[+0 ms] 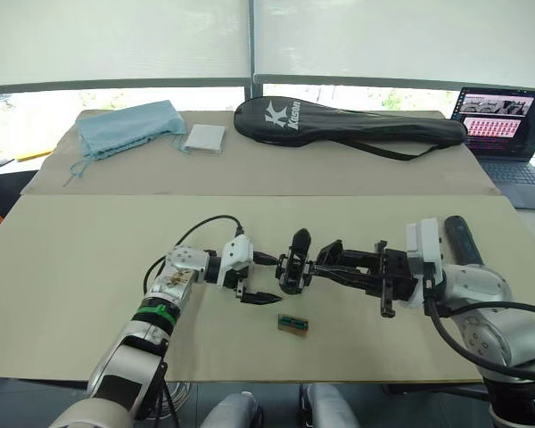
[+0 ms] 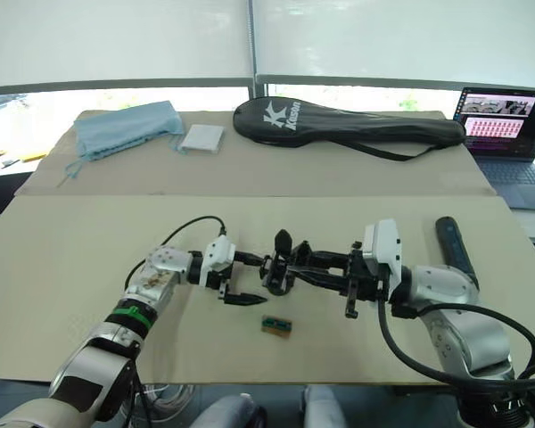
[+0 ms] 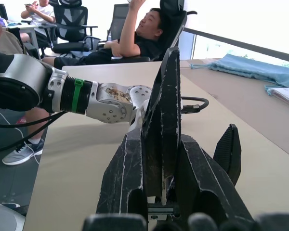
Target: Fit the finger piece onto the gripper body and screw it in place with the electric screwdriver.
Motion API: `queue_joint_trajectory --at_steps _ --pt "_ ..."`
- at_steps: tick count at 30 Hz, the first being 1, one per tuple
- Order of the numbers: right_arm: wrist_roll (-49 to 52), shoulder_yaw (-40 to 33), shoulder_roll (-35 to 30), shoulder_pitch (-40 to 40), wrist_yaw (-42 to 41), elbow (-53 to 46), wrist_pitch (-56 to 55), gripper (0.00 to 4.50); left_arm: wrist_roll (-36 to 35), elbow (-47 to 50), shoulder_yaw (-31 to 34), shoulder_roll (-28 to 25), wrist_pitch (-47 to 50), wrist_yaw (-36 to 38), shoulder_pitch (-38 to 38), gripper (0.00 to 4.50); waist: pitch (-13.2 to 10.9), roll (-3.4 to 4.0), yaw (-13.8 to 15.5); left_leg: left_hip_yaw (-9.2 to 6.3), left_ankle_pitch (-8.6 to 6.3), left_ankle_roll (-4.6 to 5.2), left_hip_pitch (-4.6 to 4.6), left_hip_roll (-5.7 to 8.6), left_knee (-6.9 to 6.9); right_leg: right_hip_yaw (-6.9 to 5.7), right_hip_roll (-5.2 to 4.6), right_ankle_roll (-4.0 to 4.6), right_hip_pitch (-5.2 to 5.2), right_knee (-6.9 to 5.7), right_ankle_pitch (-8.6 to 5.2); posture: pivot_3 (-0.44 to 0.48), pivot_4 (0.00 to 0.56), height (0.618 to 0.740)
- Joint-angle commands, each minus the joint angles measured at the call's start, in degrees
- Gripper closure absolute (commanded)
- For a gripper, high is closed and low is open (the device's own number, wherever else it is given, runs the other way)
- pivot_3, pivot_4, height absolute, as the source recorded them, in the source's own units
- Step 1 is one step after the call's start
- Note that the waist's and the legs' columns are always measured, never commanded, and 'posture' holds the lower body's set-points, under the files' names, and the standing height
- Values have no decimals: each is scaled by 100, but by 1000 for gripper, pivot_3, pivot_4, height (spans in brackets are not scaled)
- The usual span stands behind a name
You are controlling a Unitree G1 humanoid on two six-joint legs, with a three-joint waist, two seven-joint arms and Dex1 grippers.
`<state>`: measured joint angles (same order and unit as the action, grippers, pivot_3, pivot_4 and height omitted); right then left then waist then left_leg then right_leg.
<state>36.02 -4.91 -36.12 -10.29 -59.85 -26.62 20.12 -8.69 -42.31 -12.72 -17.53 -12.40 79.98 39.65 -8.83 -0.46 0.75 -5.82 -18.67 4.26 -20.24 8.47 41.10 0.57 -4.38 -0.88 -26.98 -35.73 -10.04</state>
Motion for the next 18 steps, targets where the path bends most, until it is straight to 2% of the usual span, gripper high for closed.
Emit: queue_joint_trajectory --at_steps 1,16,18 --pt "13 -71 -30 38 36 -205 -174 4108 30 -51 7 173 -98 -28 217 0 0 0 0 0 0 0 0 0 0 0 0 0 0 0 0 0 150 740" --pt "-67 -16 -13 204 157 -276 -236 4108 219 -51 -40 331 -33 -48 285 0 0 -1 -1 1 0 1 0 -1 3 2 1 0 0 -3 0 0 150 740" --pt "-81 2 -3 188 159 -260 -247 4108 252 -66 -67 304 -55 -26 271 515 0 0 -1 1 0 0 1 -1 3 2 1 0 0 -3 0 0 150 740"
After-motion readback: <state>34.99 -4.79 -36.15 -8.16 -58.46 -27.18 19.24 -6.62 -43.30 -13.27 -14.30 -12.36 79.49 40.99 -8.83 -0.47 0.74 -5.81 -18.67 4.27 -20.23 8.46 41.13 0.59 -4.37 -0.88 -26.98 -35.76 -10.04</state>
